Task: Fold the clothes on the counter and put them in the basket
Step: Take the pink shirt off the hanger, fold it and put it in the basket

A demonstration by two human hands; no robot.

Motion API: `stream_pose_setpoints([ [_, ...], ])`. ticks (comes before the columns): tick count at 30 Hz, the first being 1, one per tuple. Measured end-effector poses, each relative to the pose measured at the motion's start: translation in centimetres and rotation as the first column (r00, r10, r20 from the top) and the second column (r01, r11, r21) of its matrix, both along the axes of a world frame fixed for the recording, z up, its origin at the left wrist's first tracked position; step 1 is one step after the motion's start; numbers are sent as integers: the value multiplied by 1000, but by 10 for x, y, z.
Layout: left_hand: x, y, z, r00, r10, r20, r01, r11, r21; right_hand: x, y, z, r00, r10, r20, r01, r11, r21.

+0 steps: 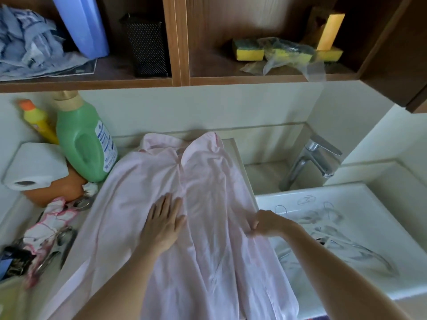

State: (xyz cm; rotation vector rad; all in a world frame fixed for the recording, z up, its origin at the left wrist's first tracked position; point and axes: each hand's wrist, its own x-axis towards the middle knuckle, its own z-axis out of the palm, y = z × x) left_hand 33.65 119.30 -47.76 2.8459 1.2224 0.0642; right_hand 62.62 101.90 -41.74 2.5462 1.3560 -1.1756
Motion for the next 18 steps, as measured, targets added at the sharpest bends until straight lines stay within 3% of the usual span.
stream_pose_setpoints([
  [2,2,7,4,998,-20,-52,20,1000,-15,1,-10,5,999,-39,31,38,999,13],
  [5,20,5,34,990,24,-140,-37,995,-95,10,-12,15,956,-247,161,207,951,229],
  [7,41,-8,57,987,109,-115,-131,969,-208,16,-13,19,915,-401,40,372,879,297],
  [10,74,-38,81,990,88,108,-37,913,-405,15,-23,28,905,-403,-136,418,902,107],
  [12,91,-62,93,968,84,235,62,833,-549,14,-25,36,946,-301,-117,307,951,40],
  [14,106,-89,112,957,77,278,149,694,-705,11,-16,49,944,-273,-186,298,946,126],
  [17,132,-120,138,946,77,313,250,441,-862,1,5,73,827,-269,-493,454,837,305],
  [18,141,-124,141,929,119,350,274,415,-867,-3,11,84,768,-239,-593,514,784,349],
])
